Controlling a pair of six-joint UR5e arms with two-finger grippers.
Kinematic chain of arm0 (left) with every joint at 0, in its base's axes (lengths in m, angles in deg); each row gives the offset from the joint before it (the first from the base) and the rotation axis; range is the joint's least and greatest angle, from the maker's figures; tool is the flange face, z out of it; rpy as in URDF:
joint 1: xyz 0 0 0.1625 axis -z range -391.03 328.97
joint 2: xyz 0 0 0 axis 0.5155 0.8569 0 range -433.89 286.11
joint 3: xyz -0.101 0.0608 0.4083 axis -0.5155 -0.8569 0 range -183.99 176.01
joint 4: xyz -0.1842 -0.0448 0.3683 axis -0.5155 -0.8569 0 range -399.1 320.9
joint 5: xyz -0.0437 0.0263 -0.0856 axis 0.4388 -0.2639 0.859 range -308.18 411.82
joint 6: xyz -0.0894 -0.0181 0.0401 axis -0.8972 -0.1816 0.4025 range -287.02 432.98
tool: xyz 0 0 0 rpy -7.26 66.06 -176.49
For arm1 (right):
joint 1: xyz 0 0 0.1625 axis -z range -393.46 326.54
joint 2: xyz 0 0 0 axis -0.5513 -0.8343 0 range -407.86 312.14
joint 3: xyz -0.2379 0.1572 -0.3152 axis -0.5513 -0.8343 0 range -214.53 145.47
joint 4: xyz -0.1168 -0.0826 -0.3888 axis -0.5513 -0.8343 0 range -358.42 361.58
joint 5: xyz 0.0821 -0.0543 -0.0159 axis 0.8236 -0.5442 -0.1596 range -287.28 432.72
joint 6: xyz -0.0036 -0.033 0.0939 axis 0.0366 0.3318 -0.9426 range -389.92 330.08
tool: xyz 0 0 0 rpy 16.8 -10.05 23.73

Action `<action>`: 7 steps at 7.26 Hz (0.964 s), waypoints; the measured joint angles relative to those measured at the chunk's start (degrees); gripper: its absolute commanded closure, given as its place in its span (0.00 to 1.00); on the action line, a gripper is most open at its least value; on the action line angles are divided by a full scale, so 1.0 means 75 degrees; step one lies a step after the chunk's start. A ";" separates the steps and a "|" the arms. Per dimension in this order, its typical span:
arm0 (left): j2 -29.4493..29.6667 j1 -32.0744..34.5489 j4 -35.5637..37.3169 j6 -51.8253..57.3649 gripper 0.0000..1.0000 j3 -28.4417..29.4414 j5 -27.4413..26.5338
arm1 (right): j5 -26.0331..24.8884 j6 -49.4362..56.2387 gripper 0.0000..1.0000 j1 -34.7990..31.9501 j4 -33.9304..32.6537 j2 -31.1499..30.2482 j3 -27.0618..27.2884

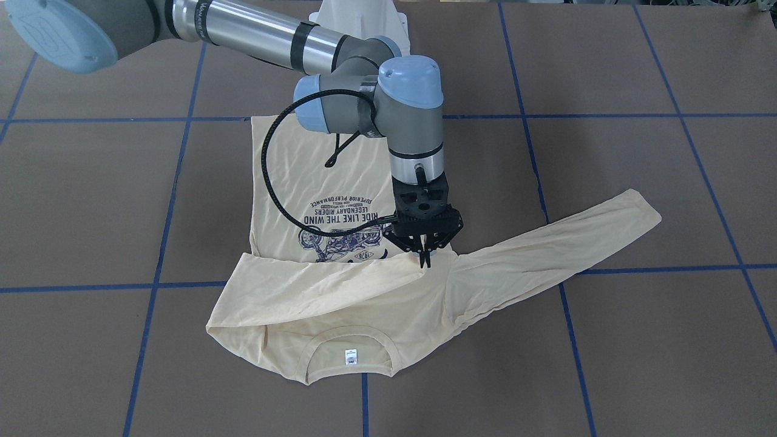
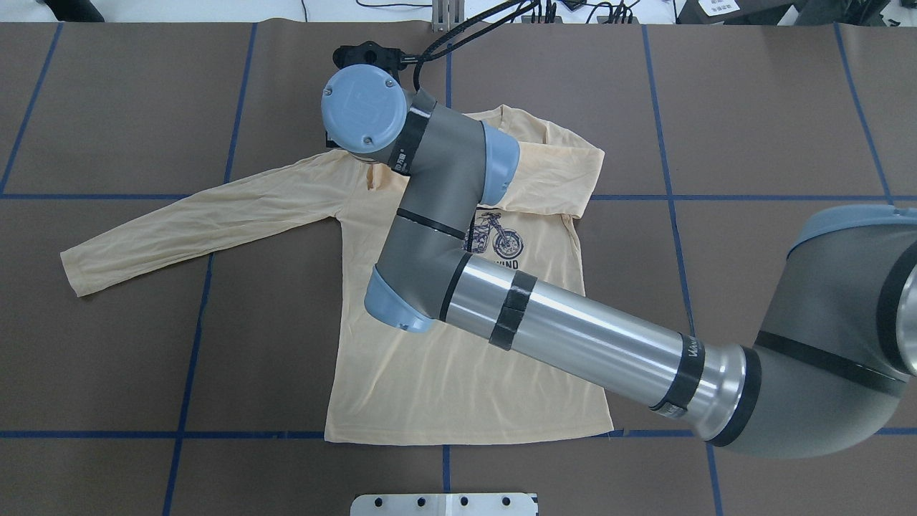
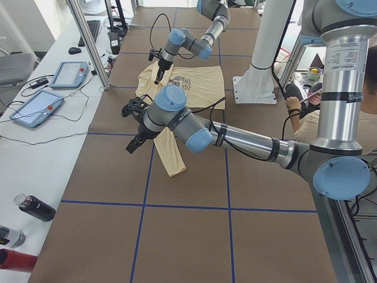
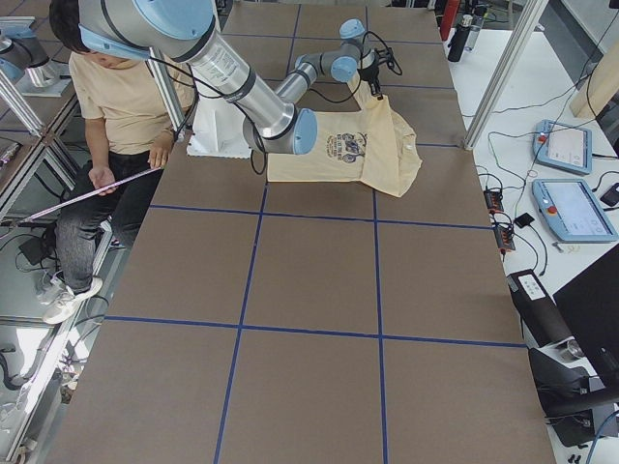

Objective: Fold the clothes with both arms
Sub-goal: 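Fold the held sleeve across the shirt front toward the other sleeve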

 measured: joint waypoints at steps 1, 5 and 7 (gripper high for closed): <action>0.0000 0.0000 0.0000 0.0000 0.00 0.0004 0.0000 | -0.0176 -0.0125 0.86 0.0146 0.0137 0.0365 -0.0537; 0.0009 0.0000 0.0000 0.0002 0.00 0.0016 0.0000 | -0.0451 -0.0571 0.00 0.0371 0.0221 0.0788 -0.1048; 0.0004 -0.0045 0.0000 0.0015 0.00 0.0037 0.0000 | -0.0429 -0.0688 0.00 0.0301 -0.0184 0.1142 -0.1069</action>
